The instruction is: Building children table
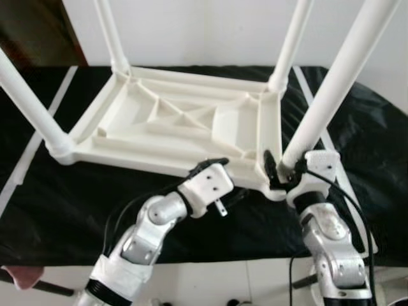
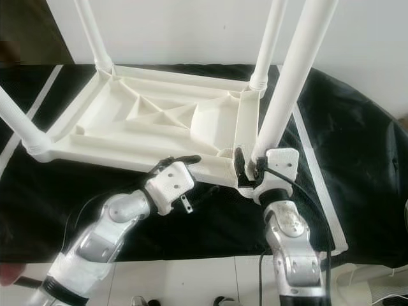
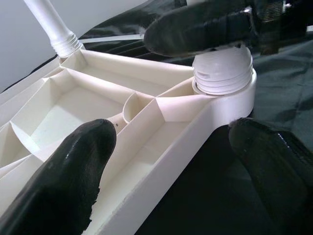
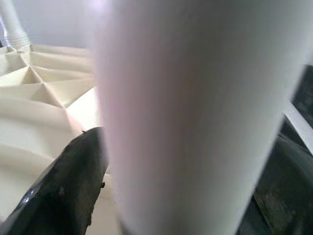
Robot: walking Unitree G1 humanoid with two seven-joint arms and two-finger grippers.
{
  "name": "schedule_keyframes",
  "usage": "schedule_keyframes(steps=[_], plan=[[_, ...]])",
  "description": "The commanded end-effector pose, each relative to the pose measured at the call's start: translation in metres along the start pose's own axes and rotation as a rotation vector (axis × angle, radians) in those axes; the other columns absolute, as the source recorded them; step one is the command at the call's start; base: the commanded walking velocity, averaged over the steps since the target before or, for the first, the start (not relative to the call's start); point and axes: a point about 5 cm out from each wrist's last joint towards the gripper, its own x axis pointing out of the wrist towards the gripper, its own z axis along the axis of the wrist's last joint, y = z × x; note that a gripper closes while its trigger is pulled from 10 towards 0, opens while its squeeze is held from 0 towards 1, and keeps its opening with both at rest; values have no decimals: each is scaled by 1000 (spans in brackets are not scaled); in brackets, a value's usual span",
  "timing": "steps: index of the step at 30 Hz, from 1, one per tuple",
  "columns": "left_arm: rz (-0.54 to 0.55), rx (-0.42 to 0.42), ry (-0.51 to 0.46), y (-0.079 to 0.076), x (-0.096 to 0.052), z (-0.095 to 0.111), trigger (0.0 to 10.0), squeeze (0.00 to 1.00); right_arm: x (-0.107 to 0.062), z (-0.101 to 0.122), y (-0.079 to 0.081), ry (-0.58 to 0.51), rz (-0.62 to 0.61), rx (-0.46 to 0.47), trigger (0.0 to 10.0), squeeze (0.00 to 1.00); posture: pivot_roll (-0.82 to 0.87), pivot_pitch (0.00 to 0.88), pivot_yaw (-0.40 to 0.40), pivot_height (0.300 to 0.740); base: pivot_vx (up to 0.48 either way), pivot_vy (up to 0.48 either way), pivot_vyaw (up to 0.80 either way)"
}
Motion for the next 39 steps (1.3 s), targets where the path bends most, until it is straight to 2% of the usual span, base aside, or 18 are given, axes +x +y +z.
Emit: schedule_keyframes(steps=[1,7,10,18,21,30,31,33,35,36,39], plan=[[22,-13,0,-1,-1,0,10000,0,0,-4,-5,7,11,2,10000,0,-122,149,-16,740,0,0,0],[32,-16,-9,1,-1,2,10000,0,-2,-7,-2,10,60,0,10000,0,-119,150,-19,740,0,0,0],[27,-22,-16,0,-1,3,10000,0,-2,-10,-2,17,152,-27,10000,0,-120,151,-16,740,0,0,0],[15,-20,-17,0,-2,3,10000,0,4,-13,-11,45,297,-72,10000,0,-122,149,-8,740,0,0,0],[12,-19,-18,0,-1,4,10000,0,8,-17,-11,80,409,-95,10000,0,-120,146,-8,740,0,0,0],[13,-17,-20,-1,0,4,10000,0,13,-20,-15,104,522,-132,10000,0,-112,137,-14,740,0,0,0],[13,-18,-20,-1,0,4,10000,0,13,-20,-16,103,525,-136,4627,0,-110,134,-16,740,0,0,0],[13,-18,-19,-1,-1,4,10000,0,14,-20,-18,102,528,-141,3059,0,-107,133,-16,740,0,0,0],[13,-18,-19,-1,-1,4,10000,0,14,-20,-18,102,528,-141,3059,0,-107,133,-16,740,0,0,0],[13,-19,-19,-1,-1,4,10000,0,15,-20,-19,101,529,-144,0,0,-105,132,-18,740,0,0,0],[13,-19,-18,-1,-2,3,10000,0,15,-19,-21,96,532,-147,0,0,-105,130,-17,740,0,0,0]])
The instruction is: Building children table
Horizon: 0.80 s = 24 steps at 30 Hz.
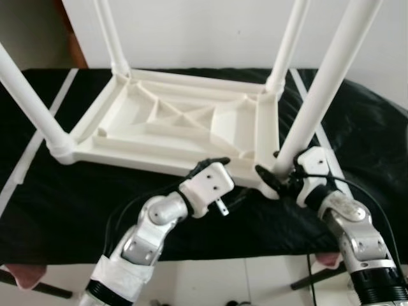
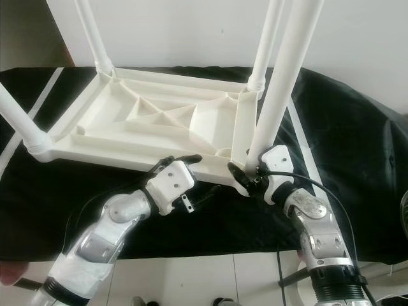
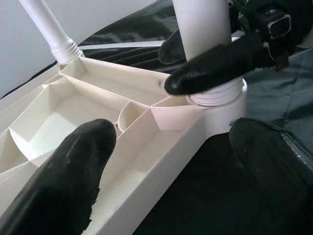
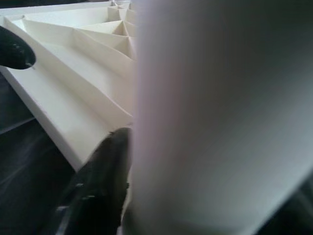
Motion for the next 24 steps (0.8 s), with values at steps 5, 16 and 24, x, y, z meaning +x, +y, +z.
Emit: schedule_keyframes(steps=[5,16,24], plan=[[4,-3,-4,-2,-3,0,10000,0,-1,-2,1,-4,25,6,0,0,-106,127,-17,740,0,0,0],[-6,-4,-5,-6,-3,0,10000,0,-6,-4,0,-6,-83,72,10000,0,-101,124,-17,740,0,0,0],[-8,-9,-3,-8,-4,-1,10000,0,-10,-3,1,35,-295,55,10000,0,-105,125,-21,740,0,0,0]])
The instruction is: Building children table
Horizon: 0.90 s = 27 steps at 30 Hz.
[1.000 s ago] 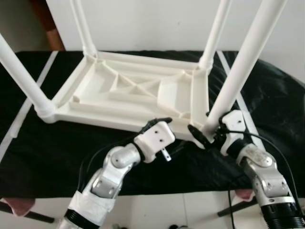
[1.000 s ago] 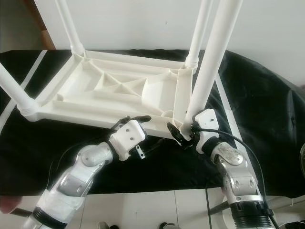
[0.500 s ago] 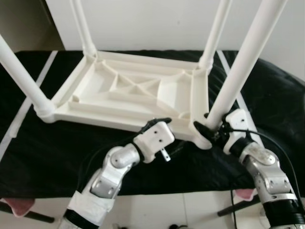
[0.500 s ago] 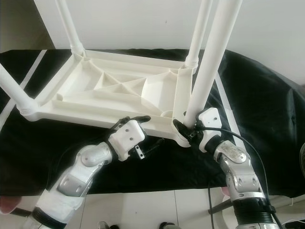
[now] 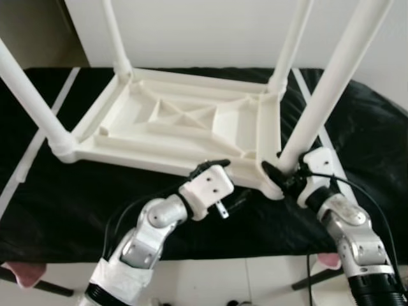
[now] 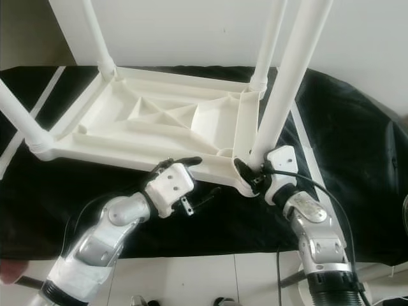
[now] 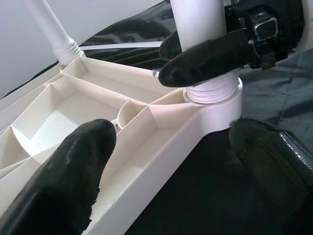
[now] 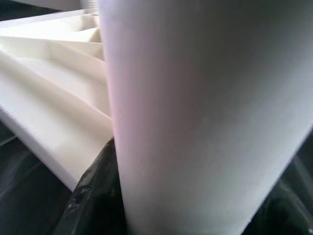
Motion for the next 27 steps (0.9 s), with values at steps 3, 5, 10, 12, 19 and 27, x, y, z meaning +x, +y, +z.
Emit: schedule_keyframes(steps=[3,5,10,12,19,27], plan=[[-6,-8,5,-4,-1,-2,10000,0,-8,-3,-2,44,-170,-38,10000,0,-108,126,-21,740,0,0,0],[-6,-9,4,-4,-1,-2,10000,0,-8,-2,1,44,-203,-38,10000,0,-110,125,-19,740,0,0,0],[-11,-8,2,-5,-1,-1,10000,0,-11,-2,9,50,-424,4,10000,0,-108,127,-19,740,0,0,0],[-8,-7,3,-4,-2,0,10000,0,-12,-4,18,56,-502,35,10000,0,-105,128,-18,740,0,0,0],[-2,-11,6,-4,-3,0,10000,0,-6,-2,41,74,-635,122,10000,0,-103,137,-16,740,0,0,0],[1,-13,7,-3,-3,0,10000,0,-7,1,42,73,-641,122,10000,0,-102,147,-14,740,0,0,0]])
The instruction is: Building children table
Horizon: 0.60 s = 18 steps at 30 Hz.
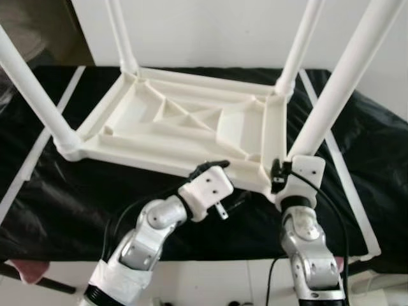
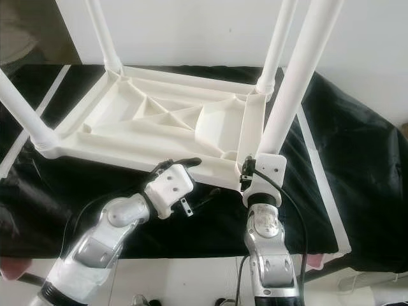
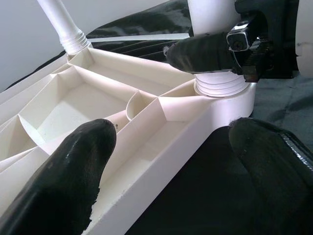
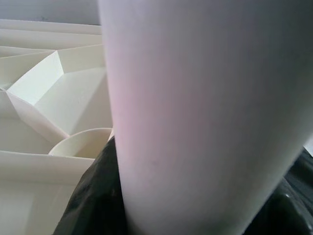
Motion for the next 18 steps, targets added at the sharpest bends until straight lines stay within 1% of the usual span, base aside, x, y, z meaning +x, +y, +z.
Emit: schedule_keyframes(steps=[1,2,3,8,11,12,13,15,17,18], plan=[[5,-5,-3,-1,-1,2,10000,0,-3,-6,-5,32,-39,-14,10000,439,-102,148,-14,740,0,0,0],[5,-5,-3,-1,-1,2,10000,0,-3,-6,-5,32,-39,-14,10000,439,-102,148,-14,740,0,0,0],[8,-5,-3,0,-2,2,10000,0,-3,-6,-5,24,-27,-14,10000,1000,-102,150,-14,740,0,0,0],[13,-5,-2,1,-2,2,10000,0,-2,-4,-7,0,-8,-18,10000,1000,-102,151,-13,740,0,0,0],[19,3,10,1,-6,-3,10000,0,-8,-1,-19,-25,7,-41,10000,1000,-105,158,-15,740,0,0,0],[22,3,15,2,-9,-4,10000,0,-12,0,-22,-38,19,-49,10000,898,-105,158,-15,740,0,0,0],[24,6,20,3,-11,-5,10000,0,-16,0,-23,-42,36,-56,10000,0,-105,163,-15,740,0,0,0],[24,6,20,3,-11,-5,10000,0,-16,0,-23,-42,36,-56,10000,0,-105,163,-15,740,0,0,0],[32,7,23,6,-13,-6,10000,0,-22,0,-23,-47,65,-62,10000,0,-108,167,-14,740,0,0,0],[32,7,23,6,-13,-6,10000,0,-22,0,-23,-47,65,-62,10000,0,-108,167,-14,740,0,0,0]])
